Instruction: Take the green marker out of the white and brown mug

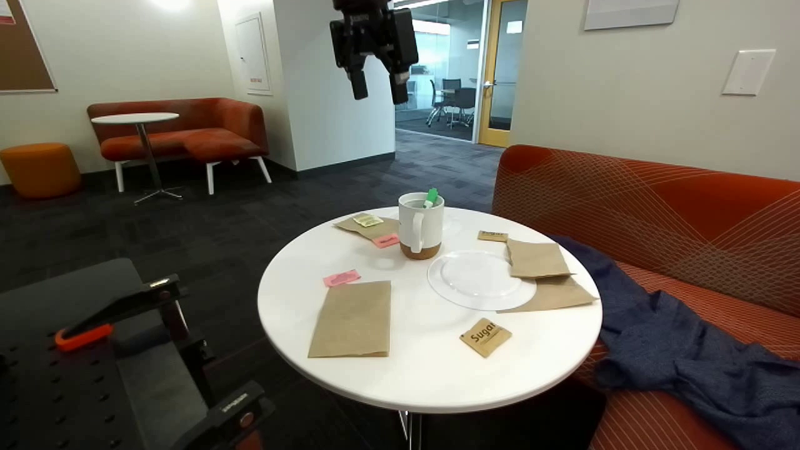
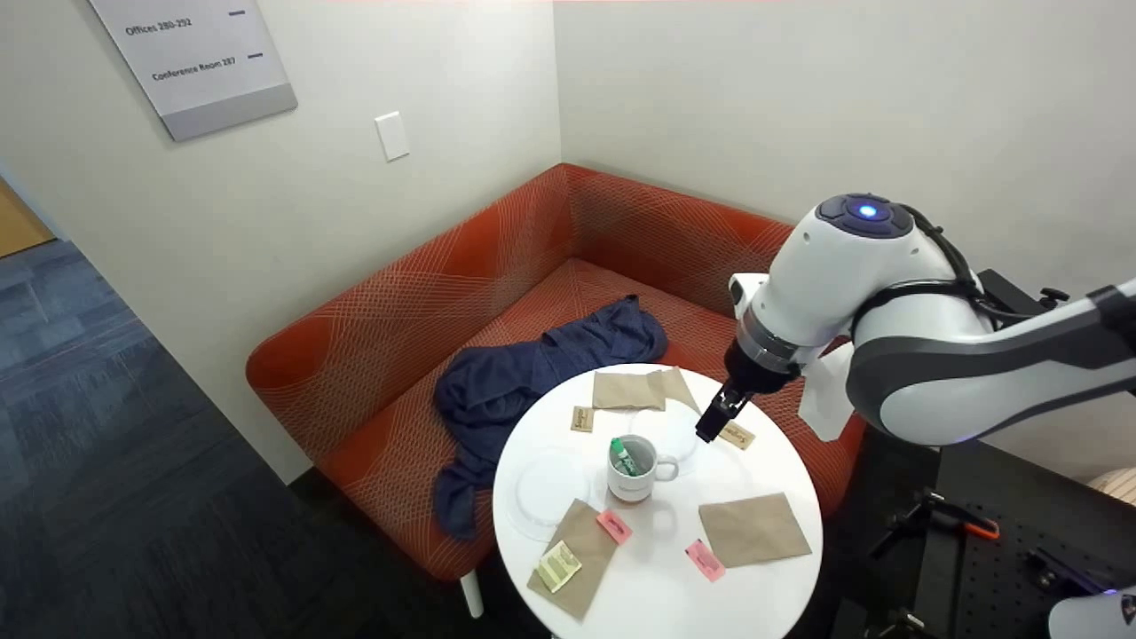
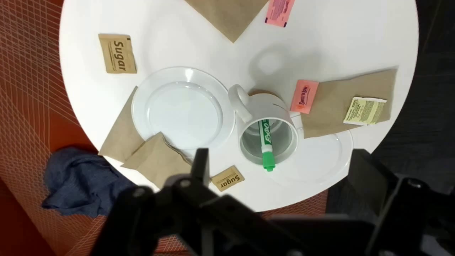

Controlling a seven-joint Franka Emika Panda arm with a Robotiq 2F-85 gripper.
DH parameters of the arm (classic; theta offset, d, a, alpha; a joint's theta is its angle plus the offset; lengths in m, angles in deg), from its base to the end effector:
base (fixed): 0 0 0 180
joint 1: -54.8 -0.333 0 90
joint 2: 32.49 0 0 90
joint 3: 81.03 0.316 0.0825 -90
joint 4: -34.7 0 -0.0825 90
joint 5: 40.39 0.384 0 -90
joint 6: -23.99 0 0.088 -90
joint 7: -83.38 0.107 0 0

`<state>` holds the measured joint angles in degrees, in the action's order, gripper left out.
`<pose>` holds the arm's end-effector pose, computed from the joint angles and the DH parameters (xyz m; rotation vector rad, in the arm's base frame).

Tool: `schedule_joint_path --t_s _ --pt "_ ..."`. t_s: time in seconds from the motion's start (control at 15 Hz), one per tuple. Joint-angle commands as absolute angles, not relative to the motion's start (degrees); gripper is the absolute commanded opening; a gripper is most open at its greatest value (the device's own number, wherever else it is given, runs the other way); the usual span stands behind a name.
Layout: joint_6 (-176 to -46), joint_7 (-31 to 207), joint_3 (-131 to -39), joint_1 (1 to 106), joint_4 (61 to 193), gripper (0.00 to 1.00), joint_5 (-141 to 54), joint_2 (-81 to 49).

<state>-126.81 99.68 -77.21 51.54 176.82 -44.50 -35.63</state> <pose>0.4834 0.0618 0.3307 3.1178 -0.1586 0.3303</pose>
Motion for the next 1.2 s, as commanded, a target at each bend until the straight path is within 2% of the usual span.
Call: schedule_joint_path --t_s 0.0,0.67,1.13 --pt "-129.0 104.2 -76.9 51.9 177.0 1.00 -46.5 -33.5" --pt "-133.1 100.5 -77.1 50.2 174.9 1.00 -43.9 -25.5" --pt "-133.3 102.9 -78.9 48.2 168.3 1.00 -48.1 -19.7"
